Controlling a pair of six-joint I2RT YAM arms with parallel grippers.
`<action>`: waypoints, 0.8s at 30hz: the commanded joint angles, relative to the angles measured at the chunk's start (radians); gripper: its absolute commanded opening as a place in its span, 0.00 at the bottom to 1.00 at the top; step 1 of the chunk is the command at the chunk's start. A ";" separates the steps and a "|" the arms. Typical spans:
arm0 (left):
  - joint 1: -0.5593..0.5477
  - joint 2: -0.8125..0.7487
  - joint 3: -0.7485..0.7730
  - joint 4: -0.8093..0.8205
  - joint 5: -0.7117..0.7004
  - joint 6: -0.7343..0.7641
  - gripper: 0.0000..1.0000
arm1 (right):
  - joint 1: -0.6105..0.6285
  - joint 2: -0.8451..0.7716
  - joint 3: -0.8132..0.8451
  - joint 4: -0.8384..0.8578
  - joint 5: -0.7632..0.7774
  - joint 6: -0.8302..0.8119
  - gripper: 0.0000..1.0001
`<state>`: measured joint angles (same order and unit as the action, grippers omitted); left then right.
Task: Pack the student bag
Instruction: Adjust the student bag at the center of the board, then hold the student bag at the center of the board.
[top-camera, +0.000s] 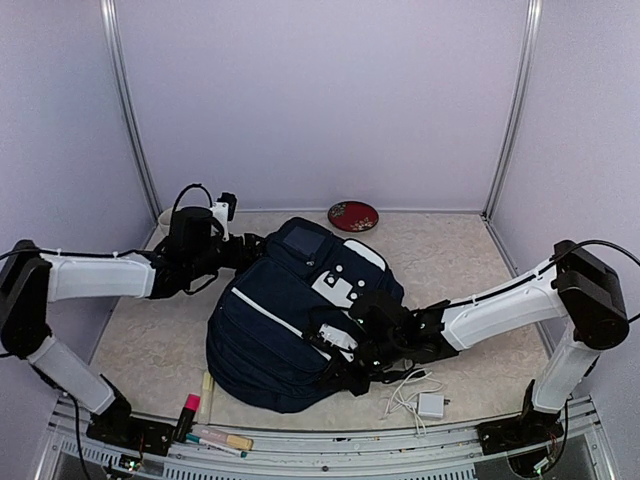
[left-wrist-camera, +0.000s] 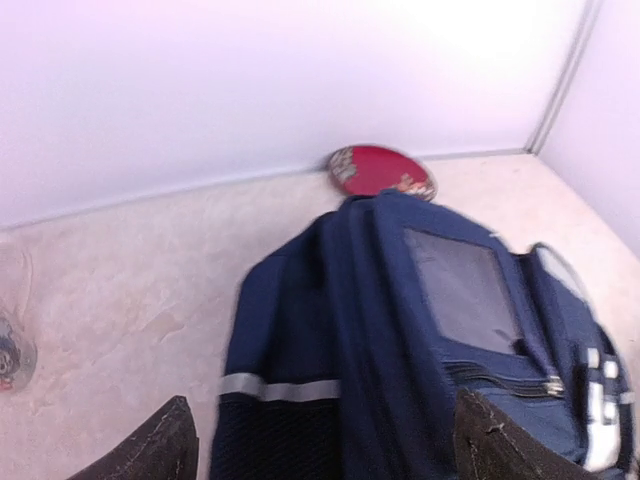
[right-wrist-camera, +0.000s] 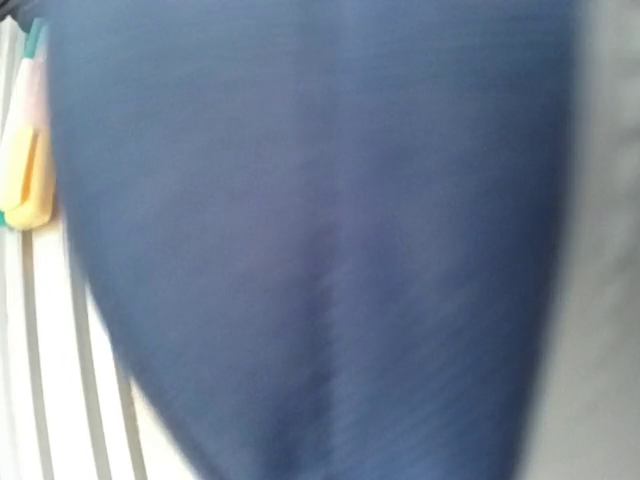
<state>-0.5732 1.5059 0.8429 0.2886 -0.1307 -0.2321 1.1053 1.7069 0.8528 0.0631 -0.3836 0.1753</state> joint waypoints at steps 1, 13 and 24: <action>-0.216 -0.271 -0.123 0.076 -0.053 0.151 0.85 | -0.044 -0.043 0.042 0.112 0.061 0.022 0.00; -0.495 -0.435 -0.241 -0.159 -0.293 0.185 0.82 | -0.086 -0.100 0.033 0.109 0.011 0.053 0.00; -0.861 -0.233 -0.275 -0.247 -0.500 0.320 0.61 | -0.109 -0.113 0.034 0.097 -0.004 0.056 0.00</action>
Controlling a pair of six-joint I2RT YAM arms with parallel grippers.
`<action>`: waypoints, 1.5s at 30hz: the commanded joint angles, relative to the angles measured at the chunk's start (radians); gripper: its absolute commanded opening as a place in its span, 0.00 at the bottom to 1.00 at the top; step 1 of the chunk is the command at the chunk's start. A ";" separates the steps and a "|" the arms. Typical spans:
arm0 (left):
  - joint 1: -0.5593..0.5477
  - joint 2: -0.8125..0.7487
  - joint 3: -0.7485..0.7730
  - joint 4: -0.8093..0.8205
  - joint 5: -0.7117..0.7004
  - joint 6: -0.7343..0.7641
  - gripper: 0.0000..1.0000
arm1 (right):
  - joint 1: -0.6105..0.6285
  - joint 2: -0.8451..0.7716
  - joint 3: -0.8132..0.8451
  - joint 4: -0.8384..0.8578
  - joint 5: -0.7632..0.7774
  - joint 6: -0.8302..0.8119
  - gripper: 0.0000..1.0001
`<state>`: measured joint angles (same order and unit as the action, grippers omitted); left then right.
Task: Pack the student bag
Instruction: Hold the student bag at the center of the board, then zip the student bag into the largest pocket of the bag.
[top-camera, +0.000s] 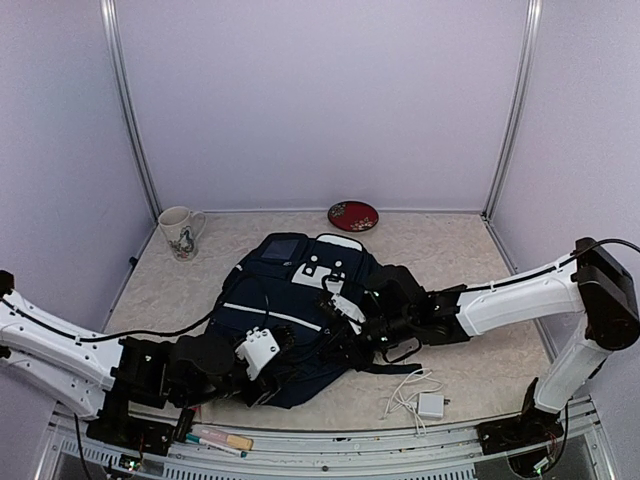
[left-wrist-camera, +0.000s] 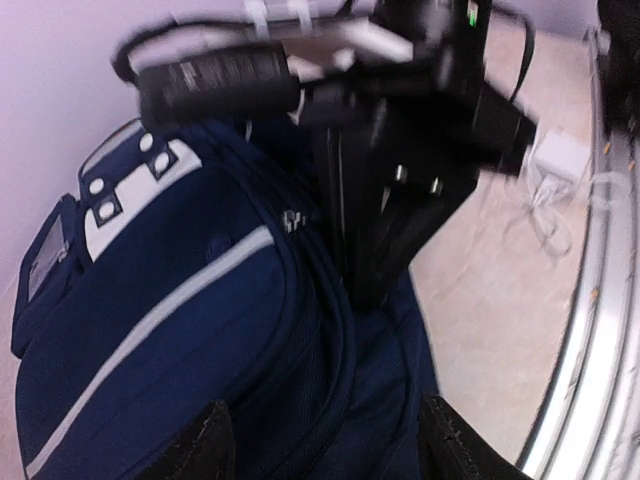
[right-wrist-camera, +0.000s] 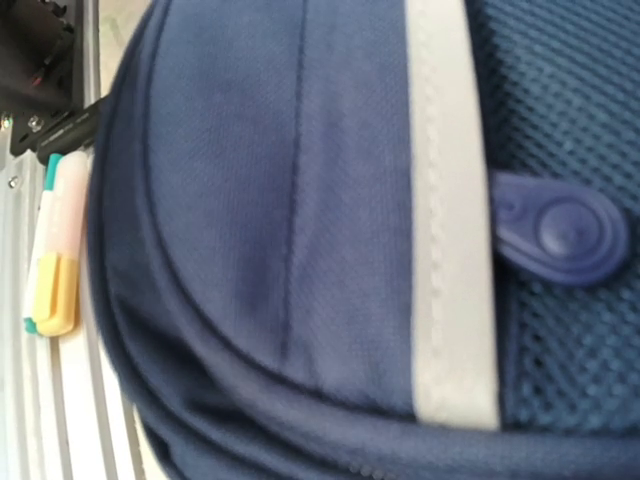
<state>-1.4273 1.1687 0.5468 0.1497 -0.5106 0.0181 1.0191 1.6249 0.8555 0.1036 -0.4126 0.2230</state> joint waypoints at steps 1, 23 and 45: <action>-0.007 0.140 0.039 -0.128 -0.146 0.083 0.61 | -0.022 -0.031 0.031 0.057 0.025 0.009 0.00; 0.003 0.304 0.124 -0.160 -0.305 0.127 0.00 | -0.189 -0.121 -0.021 -0.139 0.148 -0.002 0.00; -0.045 0.148 0.042 -0.220 -0.226 0.080 0.00 | -0.505 0.079 0.337 -0.448 0.626 -0.174 0.00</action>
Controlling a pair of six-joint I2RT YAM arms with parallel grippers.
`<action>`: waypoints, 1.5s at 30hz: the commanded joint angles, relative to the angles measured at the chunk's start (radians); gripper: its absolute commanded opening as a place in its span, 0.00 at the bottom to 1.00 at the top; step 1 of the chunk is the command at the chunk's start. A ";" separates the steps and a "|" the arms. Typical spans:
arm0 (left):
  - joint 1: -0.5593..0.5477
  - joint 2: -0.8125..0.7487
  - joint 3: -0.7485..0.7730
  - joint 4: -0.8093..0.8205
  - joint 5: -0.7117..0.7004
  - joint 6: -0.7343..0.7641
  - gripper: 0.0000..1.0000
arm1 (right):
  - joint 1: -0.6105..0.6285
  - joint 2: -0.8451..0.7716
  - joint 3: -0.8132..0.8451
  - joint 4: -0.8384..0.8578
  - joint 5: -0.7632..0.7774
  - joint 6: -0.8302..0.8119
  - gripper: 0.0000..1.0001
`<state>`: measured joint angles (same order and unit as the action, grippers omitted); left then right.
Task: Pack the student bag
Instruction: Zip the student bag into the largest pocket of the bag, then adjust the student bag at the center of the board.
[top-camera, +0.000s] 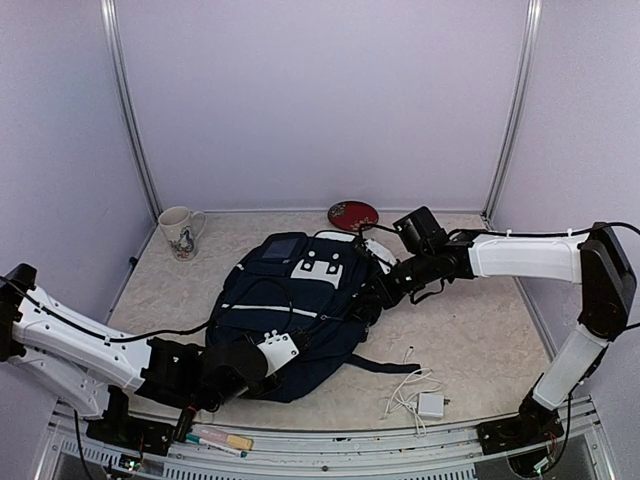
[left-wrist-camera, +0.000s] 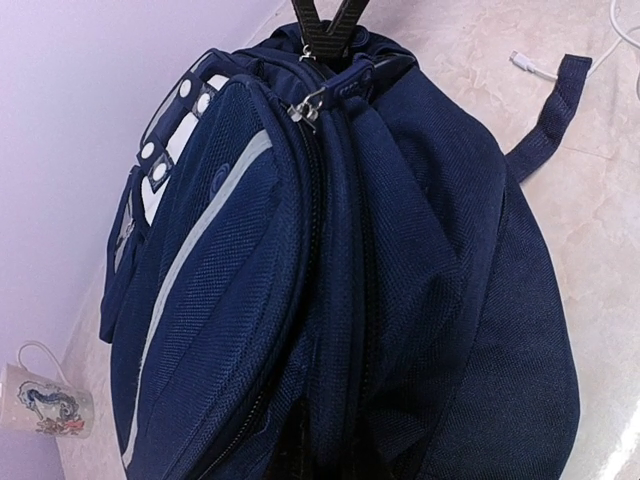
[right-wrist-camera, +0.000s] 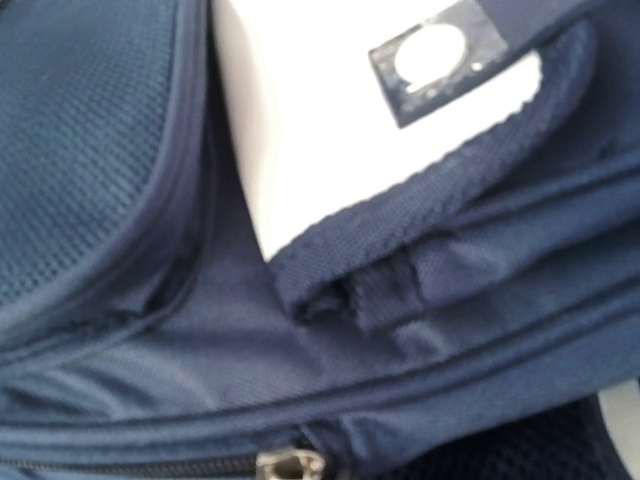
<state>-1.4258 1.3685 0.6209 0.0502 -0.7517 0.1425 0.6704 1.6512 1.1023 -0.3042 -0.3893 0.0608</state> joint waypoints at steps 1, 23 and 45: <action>-0.051 -0.048 -0.029 -0.123 0.016 -0.043 0.00 | -0.157 0.062 0.108 -0.058 0.637 -0.022 0.00; -0.070 0.085 0.038 -0.076 0.058 -0.020 0.00 | -0.157 -0.009 0.031 -0.021 0.442 -0.053 0.00; 0.012 0.362 0.352 -0.032 0.072 -0.052 0.00 | -0.162 -0.347 -0.218 0.216 -0.146 0.068 0.59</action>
<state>-1.4593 1.6539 0.8375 -0.0044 -0.7204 0.1123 0.5026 1.3796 0.9394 -0.1280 -0.4755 0.0669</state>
